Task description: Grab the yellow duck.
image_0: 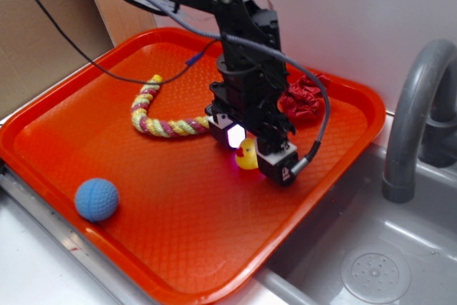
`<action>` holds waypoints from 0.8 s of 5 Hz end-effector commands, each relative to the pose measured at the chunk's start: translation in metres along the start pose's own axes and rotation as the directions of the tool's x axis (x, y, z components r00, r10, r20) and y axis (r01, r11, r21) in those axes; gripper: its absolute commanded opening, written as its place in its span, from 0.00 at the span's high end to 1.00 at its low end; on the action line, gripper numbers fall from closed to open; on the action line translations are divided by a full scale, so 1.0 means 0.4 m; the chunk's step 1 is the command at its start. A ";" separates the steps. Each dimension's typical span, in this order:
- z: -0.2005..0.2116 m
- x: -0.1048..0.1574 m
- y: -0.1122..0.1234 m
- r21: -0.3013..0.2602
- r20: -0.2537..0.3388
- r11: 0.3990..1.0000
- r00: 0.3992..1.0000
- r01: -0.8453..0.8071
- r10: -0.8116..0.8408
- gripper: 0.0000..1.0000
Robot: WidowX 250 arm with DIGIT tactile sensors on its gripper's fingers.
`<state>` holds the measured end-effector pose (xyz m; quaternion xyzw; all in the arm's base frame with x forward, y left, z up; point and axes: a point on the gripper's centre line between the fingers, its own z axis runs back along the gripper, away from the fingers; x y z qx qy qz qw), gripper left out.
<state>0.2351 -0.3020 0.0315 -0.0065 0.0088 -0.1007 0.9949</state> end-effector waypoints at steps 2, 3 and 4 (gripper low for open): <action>0.130 -0.036 0.022 -0.052 0.048 0.997 0.997 -0.055 0.057 1.00; 0.253 -0.048 0.125 -0.097 0.143 0.987 0.979 -0.131 0.144 1.00; 0.374 -0.069 0.205 -0.154 0.199 0.975 0.961 -0.162 0.191 1.00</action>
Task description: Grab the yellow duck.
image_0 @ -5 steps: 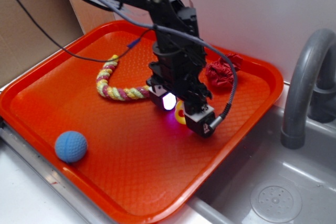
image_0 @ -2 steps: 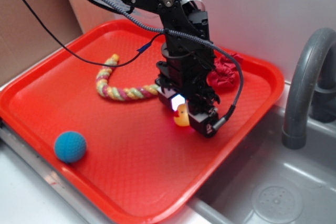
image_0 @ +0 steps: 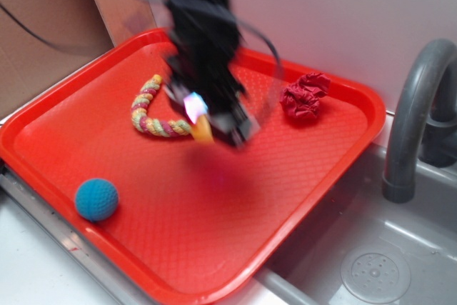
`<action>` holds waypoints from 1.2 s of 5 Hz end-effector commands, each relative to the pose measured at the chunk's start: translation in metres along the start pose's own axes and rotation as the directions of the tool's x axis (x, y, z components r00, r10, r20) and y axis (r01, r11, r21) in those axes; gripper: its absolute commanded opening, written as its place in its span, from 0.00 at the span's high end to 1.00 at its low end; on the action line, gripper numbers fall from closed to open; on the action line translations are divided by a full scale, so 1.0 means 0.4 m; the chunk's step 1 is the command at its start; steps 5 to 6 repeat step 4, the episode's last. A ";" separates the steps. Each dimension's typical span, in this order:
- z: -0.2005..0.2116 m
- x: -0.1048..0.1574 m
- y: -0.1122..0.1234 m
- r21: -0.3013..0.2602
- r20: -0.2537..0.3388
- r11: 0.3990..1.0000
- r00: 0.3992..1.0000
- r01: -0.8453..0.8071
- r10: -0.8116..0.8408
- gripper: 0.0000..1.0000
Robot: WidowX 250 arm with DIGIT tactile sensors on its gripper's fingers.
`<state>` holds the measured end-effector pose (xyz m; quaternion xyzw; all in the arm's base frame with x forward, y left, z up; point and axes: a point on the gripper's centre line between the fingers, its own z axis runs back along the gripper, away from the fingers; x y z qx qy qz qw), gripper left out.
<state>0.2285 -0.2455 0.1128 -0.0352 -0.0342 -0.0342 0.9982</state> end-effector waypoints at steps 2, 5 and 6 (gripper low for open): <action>0.355 -0.062 0.233 -0.088 0.202 0.987 0.968 -0.137 0.152 1.00; 0.353 -0.084 0.265 -0.069 0.178 0.979 0.963 -0.191 0.200 1.00; 0.353 -0.084 0.265 -0.069 0.178 0.979 0.963 -0.191 0.200 1.00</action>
